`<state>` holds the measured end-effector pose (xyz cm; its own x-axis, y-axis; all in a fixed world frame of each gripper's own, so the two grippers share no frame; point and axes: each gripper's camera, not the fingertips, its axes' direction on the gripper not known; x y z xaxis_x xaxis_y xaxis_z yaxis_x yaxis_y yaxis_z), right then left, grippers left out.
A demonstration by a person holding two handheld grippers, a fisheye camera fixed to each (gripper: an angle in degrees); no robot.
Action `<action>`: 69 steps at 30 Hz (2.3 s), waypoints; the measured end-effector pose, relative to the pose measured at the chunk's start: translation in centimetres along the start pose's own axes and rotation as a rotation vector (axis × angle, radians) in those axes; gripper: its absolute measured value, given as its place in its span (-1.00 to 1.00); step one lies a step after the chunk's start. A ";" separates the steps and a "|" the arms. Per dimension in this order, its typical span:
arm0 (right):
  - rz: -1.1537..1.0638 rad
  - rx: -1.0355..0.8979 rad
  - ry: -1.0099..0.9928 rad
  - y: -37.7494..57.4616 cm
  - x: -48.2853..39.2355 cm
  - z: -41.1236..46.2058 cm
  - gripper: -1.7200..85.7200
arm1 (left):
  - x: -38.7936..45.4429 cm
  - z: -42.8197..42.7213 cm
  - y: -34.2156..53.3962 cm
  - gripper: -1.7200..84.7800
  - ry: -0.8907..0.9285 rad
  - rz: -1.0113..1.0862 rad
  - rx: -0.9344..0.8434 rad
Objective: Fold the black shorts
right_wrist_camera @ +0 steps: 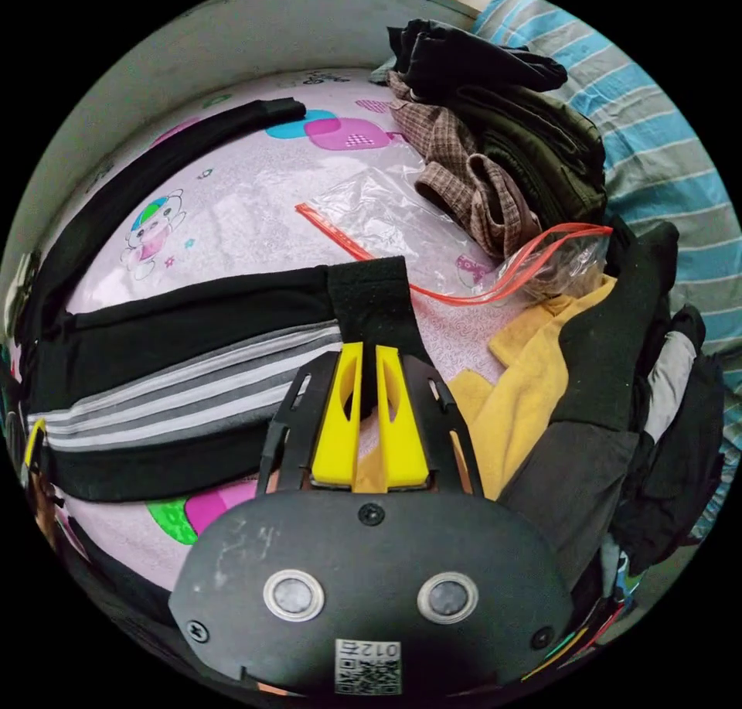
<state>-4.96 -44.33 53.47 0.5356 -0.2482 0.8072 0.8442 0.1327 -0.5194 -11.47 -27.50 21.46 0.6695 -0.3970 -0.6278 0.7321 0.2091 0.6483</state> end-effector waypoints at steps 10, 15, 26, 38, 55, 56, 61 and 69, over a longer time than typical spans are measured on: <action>-0.278 0.215 -0.230 -1.6 -12.0 -7.8 -0.98 | -6.3 -3.0 -12.8 -0.94 -0.089 -0.011 0.135; -0.426 0.182 -0.289 -1.6 -17.5 -6.8 -0.98 | -9.4 1.0 -21.3 -0.90 -0.194 0.034 0.076; -0.511 0.259 -0.318 -0.9 -20.3 -7.4 -0.98 | -10.9 12.4 -31.9 -0.77 -0.342 0.186 -0.100; -0.769 0.169 -0.275 -22.0 -28.8 -12.6 -0.90 | -9.7 16.6 -36.1 -0.89 -0.240 0.314 -0.239; -0.331 0.003 -0.134 -43.7 -38.9 -7.3 -0.88 | -5.4 17.5 -34.9 -0.94 -0.302 0.368 -0.222; -0.312 0.034 -0.142 -43.5 -38.8 -7.6 -0.95 | -5.2 17.5 -34.8 -0.95 -0.312 0.369 -0.223; -0.290 0.081 -0.131 -41.2 -38.4 -9.5 -0.98 | -4.5 17.2 -33.9 -0.96 -0.316 0.300 -0.219; -0.279 0.160 -0.260 -34.3 -32.2 -18.1 -0.98 | -1.0 8.5 -29.4 -0.96 -0.323 0.401 -0.186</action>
<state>-51.57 -58.21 40.17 0.2562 -0.0478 0.9654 0.9394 0.2474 -0.2371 -34.76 -40.81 6.65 0.8491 -0.5021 -0.1643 0.4573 0.5431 0.7042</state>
